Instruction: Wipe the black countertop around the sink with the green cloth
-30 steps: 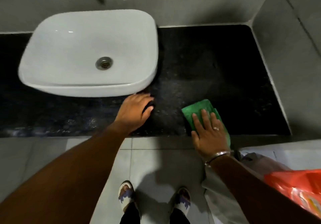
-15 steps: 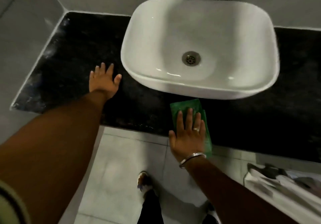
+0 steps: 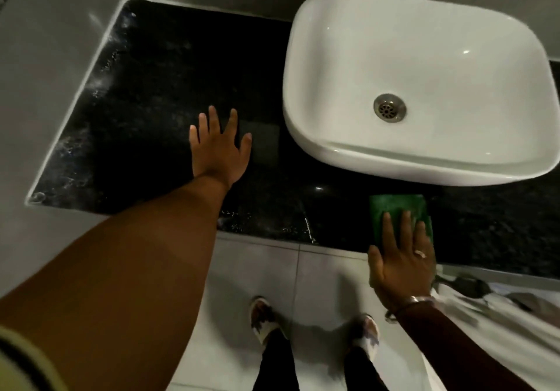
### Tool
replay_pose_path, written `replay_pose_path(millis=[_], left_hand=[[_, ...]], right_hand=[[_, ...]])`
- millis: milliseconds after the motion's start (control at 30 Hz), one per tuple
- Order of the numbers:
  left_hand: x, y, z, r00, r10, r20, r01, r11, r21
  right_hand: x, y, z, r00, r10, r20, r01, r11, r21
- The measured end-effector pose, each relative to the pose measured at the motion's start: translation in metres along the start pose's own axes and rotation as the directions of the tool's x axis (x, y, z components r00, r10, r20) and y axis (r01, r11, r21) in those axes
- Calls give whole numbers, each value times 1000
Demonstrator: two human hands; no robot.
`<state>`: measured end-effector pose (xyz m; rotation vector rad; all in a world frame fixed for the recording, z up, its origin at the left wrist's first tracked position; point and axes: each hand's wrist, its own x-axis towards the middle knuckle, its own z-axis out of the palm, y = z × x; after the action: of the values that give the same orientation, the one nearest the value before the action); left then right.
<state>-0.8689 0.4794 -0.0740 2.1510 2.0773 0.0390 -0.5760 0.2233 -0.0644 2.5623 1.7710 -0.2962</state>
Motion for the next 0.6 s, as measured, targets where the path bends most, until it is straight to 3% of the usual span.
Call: replay_pose_path(millis=[67,167,267,400,500,600], left_hand=[[0,0,0,1000,7,5,-7,1000,-6],[1,-1,-1,1000,21,-5,-21,1000,-15],[2,-4,0,999,41,4,-41,999,7],[3,-4,-2,999,34,-13,-34,999,5],[3,-3,-3,1000,27,-11,-27,1000,6],[1,-5,-4,1000,27,1,-27,1000,-1]], right_hand=[[5,-46,1,1000,-14,-14,15,999,34],[6,-134,10,969,-245,19,244,969,36],[6,-187,10,926,-372,70,367,928,69],[9,-135,3,816,-565,125,566,824,28],[17,-61,1,873,-481,75,485,874,-39],[19,-37,-6,939,-322,118,331,942,-63]])
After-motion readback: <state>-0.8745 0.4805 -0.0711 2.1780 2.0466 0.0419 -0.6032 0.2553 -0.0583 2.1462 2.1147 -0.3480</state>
